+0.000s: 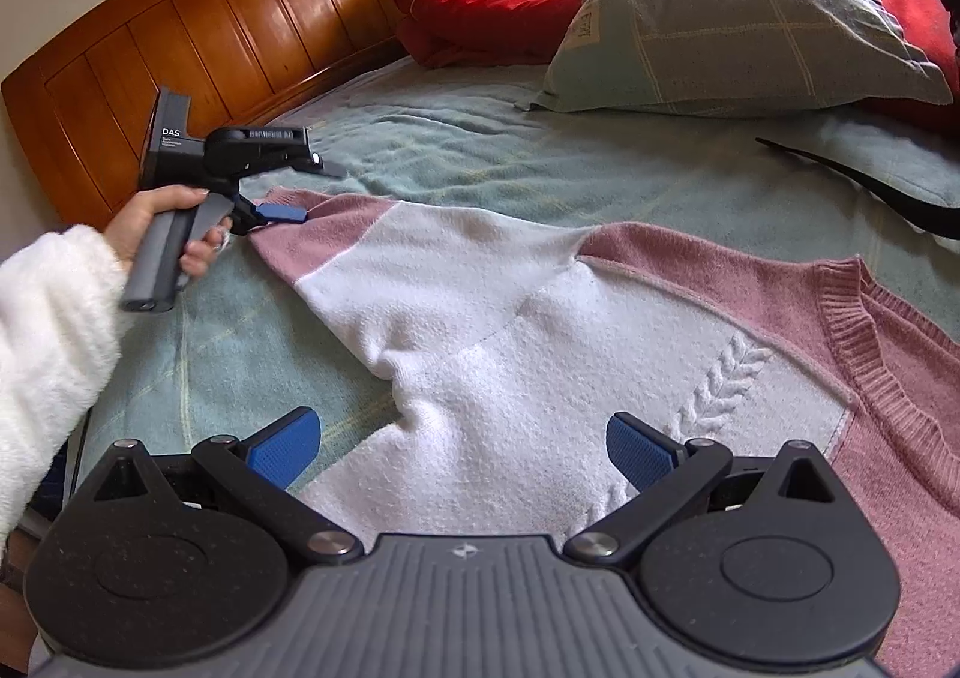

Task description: Fold clothes

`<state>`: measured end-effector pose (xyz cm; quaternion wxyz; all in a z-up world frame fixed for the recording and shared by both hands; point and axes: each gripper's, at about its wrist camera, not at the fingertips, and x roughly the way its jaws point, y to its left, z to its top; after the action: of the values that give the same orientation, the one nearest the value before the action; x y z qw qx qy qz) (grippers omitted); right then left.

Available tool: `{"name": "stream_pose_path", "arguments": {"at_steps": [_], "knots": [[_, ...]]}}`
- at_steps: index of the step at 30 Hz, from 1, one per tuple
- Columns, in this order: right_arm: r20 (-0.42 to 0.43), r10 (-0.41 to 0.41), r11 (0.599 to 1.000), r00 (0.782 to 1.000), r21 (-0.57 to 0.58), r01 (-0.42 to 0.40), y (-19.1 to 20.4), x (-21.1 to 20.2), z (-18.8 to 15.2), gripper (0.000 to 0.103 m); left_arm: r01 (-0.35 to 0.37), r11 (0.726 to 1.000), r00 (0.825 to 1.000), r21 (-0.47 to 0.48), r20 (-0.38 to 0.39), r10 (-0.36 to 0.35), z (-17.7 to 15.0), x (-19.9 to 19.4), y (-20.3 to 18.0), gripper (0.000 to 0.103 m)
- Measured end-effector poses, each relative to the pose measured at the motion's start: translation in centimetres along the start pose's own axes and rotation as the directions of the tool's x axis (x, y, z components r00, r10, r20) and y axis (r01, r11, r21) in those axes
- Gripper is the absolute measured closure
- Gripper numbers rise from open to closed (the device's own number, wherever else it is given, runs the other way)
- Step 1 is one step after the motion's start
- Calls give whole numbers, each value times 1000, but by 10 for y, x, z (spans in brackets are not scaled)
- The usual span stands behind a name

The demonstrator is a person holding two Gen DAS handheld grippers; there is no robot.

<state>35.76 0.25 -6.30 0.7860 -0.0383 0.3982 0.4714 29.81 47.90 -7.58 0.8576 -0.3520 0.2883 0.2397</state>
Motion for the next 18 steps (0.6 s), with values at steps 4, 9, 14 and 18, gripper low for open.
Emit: {"name": "stream_pose_path", "arguments": {"at_steps": [4,9,14,18], "knots": [[-10,-5,1000,1000,-9,5,1,2,-1,0,-52,999,998,8,29,52,5,0,-7,28],[6,10,1000,1000,-8,-10,2,-4,0,0,27,993,1000,119,-7,-27,-3,-24,-35,24],[12,13,1000,1000,-25,-13,7,-6,0,0,11,991,994,130,-106,3,-4,-17,-30,21],[19,12,1000,1000,-15,-11,5,-9,1,0,-125,989,992,78,-8,126,-2,-15,-4,23]]}}
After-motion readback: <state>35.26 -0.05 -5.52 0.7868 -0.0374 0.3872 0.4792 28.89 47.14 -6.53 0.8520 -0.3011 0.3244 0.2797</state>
